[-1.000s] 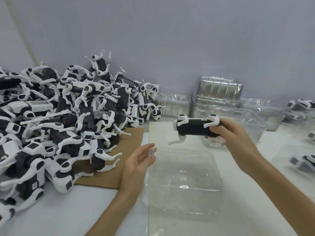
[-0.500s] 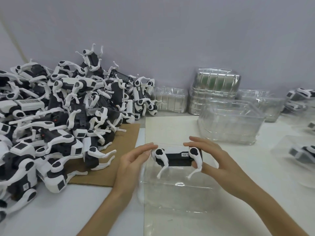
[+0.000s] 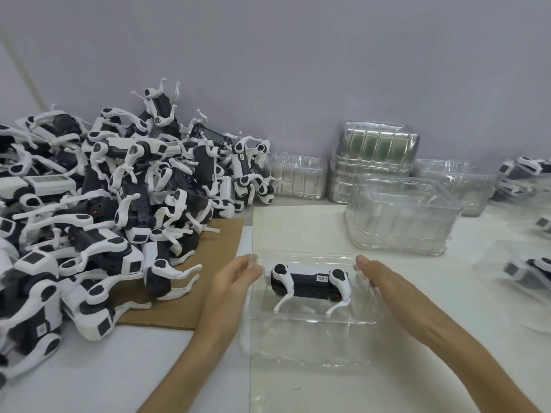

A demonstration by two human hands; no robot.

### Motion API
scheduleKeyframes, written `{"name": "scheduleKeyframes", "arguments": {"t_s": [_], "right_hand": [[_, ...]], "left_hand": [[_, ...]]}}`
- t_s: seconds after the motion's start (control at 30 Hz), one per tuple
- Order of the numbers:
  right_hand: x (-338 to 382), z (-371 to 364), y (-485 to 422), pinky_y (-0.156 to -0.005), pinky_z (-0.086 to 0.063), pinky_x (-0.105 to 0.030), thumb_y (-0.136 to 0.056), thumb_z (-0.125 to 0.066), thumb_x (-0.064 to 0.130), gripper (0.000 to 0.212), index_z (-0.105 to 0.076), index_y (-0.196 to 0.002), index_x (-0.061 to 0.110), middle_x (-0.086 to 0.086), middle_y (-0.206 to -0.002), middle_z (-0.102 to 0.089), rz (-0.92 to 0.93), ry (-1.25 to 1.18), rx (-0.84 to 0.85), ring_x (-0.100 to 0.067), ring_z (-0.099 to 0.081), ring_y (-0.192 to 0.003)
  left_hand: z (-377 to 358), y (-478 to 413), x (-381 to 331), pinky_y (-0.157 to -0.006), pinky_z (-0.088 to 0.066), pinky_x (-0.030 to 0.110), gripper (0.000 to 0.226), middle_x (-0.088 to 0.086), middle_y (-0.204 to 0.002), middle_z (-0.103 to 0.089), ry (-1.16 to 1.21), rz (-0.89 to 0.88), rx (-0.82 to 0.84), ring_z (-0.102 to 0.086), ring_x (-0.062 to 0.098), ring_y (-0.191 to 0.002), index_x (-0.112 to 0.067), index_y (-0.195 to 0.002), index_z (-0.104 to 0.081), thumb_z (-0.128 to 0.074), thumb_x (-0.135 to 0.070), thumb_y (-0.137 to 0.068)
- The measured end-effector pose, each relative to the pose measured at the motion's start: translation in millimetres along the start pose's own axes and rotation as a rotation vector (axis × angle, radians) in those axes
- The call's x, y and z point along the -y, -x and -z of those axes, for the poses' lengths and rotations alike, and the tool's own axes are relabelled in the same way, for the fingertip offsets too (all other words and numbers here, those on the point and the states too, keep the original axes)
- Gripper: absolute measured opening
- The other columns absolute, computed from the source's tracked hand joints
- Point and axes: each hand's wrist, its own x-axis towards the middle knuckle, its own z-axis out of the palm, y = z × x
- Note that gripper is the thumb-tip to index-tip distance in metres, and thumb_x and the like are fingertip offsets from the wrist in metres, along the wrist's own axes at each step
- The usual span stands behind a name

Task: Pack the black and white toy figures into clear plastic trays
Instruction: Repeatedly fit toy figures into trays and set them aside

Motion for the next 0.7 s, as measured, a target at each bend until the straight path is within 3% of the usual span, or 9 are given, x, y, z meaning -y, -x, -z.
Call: {"name": "scheduleKeyframes", "arguments": {"t_s": [0.07, 0.13, 0.2, 0.27, 0.37, 0.43, 0.5, 0.6, 0.7], "right_hand": [[6, -4, 0, -0.086, -0.04, -0.023, -0.062, -0.047, 0.087, 0.044, -0.066, -0.09, 0.059, 0.029, -0.102, -0.068, 0.004, -0.06, 0.054, 0.007, -0.062, -0.098], [10, -5, 0, -0.084, -0.045, -0.024, -0.075, -0.058, 0.075, 0.016, -0.061, -0.091, 0.073, 0.034, -0.107, -0.066, 0.05, -0.125, 0.092, 0.006, -0.066, -0.094], [10, -1, 0, -0.085, -0.052, -0.028, -0.071, -0.062, 0.074, 0.044, -0.049, -0.113, 0.077, 0.039, -0.116, -0.06, 0.131, -0.207, 0.131, -0.004, -0.069, -0.102], [10, -1, 5, -0.08, -0.055, -0.025, -0.065, -0.066, 0.074, 0.071, -0.038, -0.13, 0.073, 0.036, -0.127, -0.055, 0.243, -0.217, 0.121, -0.005, -0.067, -0.108], [10, -4, 9, -0.081, -0.05, -0.021, -0.061, -0.071, 0.067, 0.085, -0.032, -0.136, 0.07, 0.033, -0.133, -0.052, 0.358, -0.201, 0.057, -0.002, -0.064, -0.109], [11, -6, 10, -0.079, -0.052, -0.019, -0.059, -0.074, 0.063, 0.087, -0.033, -0.136, 0.069, 0.03, -0.134, -0.052, 0.377, -0.226, 0.034, -0.004, -0.064, -0.108], [12, -7, 11, -0.079, -0.052, -0.015, -0.058, -0.075, 0.06, 0.087, -0.036, -0.136, 0.068, 0.027, -0.134, -0.053, 0.381, -0.242, 0.025, -0.005, -0.064, -0.108], [10, -11, 11, -0.078, -0.051, -0.019, -0.064, -0.083, 0.053, 0.08, -0.045, -0.134, 0.062, 0.023, -0.128, -0.056, 0.39, -0.233, -0.061, -0.005, -0.066, -0.097], [3, -19, 7, -0.069, -0.048, -0.013, -0.079, -0.082, 0.027, 0.062, -0.054, -0.128, 0.051, 0.014, -0.121, -0.059, 0.38, -0.242, -0.248, -0.003, -0.056, -0.074]], "left_hand": [[-2, 2, -1, -0.084, -0.041, 0.016, 0.01, -0.028, -0.101, -0.072, 0.026, -0.021, 0.001, -0.062, -0.008, -0.105, -0.039, -0.097, -0.074, -0.067, -0.035, -0.09], [-1, 2, -4, -0.091, -0.04, 0.013, 0.025, -0.036, -0.113, -0.065, 0.094, -0.018, 0.019, -0.056, -0.014, -0.113, -0.04, -0.116, -0.069, -0.062, -0.038, -0.093], [2, 0, -7, -0.102, -0.039, 0.018, 0.048, -0.04, -0.122, -0.058, 0.15, -0.03, 0.058, -0.054, -0.01, -0.121, -0.04, -0.135, -0.057, -0.057, -0.048, -0.088], [4, 0, -12, -0.102, -0.044, 0.027, 0.062, -0.04, -0.124, -0.057, 0.186, -0.039, 0.103, -0.061, 0.002, -0.119, -0.047, -0.141, -0.047, -0.057, -0.055, -0.081], [5, 2, -15, -0.097, -0.051, 0.034, 0.076, -0.034, -0.134, -0.053, 0.166, -0.047, 0.204, -0.063, 0.008, -0.117, -0.059, -0.142, -0.036, -0.068, -0.07, -0.074], [2, 6, -12, -0.093, -0.048, 0.029, 0.089, -0.039, -0.132, -0.051, 0.116, -0.094, 0.254, -0.056, -0.005, -0.121, -0.064, -0.142, -0.029, -0.07, -0.074, -0.063], [-1, 9, -10, -0.087, -0.045, 0.02, 0.097, -0.035, -0.136, -0.048, 0.088, -0.155, 0.223, -0.052, -0.017, -0.117, -0.061, -0.144, -0.028, -0.074, -0.064, -0.059], [-2, 10, -12, -0.081, -0.051, 0.016, 0.095, -0.035, -0.136, -0.047, -0.001, -0.259, 0.14, -0.057, -0.012, -0.112, -0.063, -0.141, -0.029, -0.077, -0.058, -0.059], [-3, 11, -13, -0.083, -0.05, 0.017, 0.093, -0.034, -0.14, -0.042, -0.153, -0.363, 0.066, -0.056, -0.004, -0.114, -0.065, -0.14, -0.025, -0.078, -0.057, -0.063]]}}
